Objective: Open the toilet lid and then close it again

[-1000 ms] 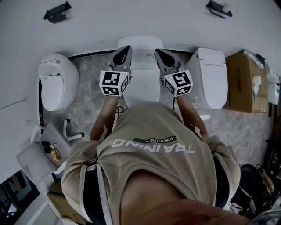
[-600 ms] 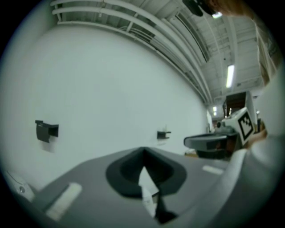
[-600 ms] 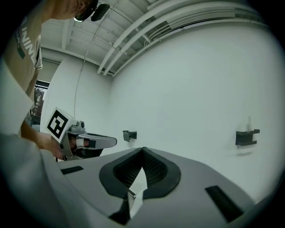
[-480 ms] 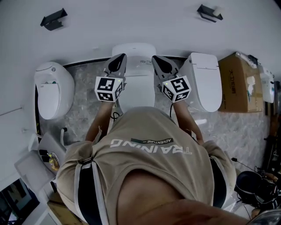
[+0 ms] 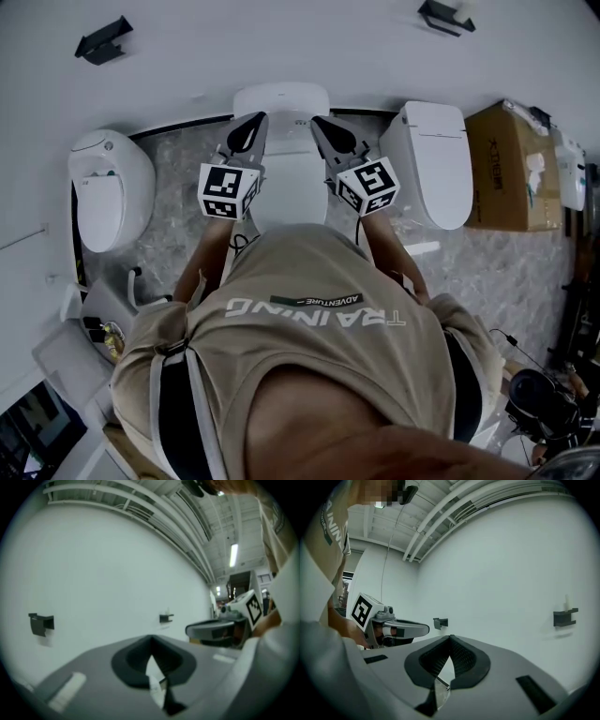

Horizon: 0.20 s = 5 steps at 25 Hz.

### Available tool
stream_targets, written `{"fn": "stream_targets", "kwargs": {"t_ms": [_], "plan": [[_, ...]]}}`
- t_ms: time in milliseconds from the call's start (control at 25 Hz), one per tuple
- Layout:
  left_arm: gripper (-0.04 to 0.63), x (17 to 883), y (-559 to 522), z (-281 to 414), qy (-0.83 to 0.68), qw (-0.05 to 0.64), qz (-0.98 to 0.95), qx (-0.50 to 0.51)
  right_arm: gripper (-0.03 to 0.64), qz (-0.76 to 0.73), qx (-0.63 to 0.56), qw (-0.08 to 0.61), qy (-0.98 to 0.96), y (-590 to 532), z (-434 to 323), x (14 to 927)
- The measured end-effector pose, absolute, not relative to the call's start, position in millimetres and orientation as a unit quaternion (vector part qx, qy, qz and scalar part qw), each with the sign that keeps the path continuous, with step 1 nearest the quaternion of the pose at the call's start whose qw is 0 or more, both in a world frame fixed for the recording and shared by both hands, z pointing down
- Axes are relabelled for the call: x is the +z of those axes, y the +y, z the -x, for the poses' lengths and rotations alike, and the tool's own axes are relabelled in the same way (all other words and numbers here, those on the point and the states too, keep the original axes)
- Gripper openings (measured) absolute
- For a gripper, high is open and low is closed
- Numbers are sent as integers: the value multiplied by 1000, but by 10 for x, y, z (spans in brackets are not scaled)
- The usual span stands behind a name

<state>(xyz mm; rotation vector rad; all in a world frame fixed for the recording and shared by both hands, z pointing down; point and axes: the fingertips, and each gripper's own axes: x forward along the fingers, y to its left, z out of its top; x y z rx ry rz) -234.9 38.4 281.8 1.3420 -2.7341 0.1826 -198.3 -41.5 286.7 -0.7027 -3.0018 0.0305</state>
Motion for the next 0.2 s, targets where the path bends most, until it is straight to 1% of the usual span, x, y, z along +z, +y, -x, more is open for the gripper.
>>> {"fn": "stream_targets", "kwargs": {"t_ms": [200], "plan": [[3,2908,278,2387,-894,61,-442,42,9,246,-1,25,-969,-494,2027,2809]]}}
